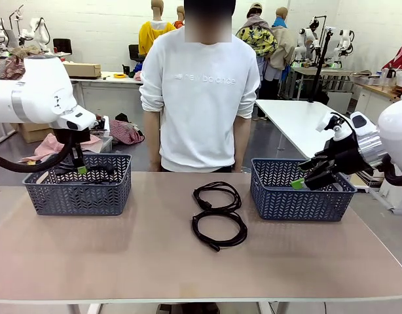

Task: Organize the cables according to human instructions.
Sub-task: Pick up a bundle of cables and place it in the basket indicated by the human.

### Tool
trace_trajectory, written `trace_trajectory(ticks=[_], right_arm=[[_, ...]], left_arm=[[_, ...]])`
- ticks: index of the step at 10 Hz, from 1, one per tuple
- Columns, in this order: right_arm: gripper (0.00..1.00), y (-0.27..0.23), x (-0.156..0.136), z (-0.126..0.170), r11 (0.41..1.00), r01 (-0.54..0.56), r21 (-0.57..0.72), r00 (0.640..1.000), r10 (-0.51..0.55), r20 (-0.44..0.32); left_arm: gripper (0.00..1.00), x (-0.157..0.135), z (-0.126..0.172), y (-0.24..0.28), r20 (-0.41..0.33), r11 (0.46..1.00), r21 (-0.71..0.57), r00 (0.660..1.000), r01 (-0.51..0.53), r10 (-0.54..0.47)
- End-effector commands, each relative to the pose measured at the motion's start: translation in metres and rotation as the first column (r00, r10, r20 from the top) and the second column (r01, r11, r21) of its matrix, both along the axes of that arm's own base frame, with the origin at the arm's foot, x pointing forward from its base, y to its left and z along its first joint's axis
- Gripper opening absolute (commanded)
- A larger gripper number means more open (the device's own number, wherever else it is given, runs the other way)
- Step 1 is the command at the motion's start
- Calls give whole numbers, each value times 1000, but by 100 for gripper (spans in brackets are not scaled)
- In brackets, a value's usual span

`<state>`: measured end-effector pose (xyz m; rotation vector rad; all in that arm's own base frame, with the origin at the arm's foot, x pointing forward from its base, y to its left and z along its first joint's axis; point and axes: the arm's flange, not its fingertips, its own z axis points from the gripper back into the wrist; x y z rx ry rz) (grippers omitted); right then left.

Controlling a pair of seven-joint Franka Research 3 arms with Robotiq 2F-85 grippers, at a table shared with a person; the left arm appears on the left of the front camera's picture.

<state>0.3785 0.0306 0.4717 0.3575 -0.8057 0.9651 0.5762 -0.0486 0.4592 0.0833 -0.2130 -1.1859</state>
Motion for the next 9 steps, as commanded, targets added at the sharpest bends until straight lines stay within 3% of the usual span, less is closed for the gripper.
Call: trace_trajectory(ticks=[1, 4, 6, 7, 8, 9], right_arm=[[100, -1, 4, -3, 1000, -21, 19, 1000, 21, 16], [100, -1, 4, -3, 1000, -21, 19, 1000, 21, 16], [100, -1, 4, -3, 1000, -21, 19, 1000, 21, 16], [100, -1, 4, -3, 1000, -21, 19, 1000, 21, 16], [100, -1, 4, -3, 1000, -21, 19, 1000, 21, 16], [100, -1, 4, -3, 1000, -21, 19, 1000, 21, 16]], left_arm=[[73, 2, 6, 2, -5, 1000, 7, 1000, -19, 19], [100, 4, 6, 3, -9, 999, 5, 999, -34, 34], [100, 4, 7, 2, -27, 999, -2, 999, -44, 44], [91, 4, 8, 2, -33, 999, -4, 998, -47, 47], [100, 4, 8, 1, -34, 999, -5, 998, -48, 48], [100, 4, 8, 0, -34, 999, -8, 998, -51, 51]])
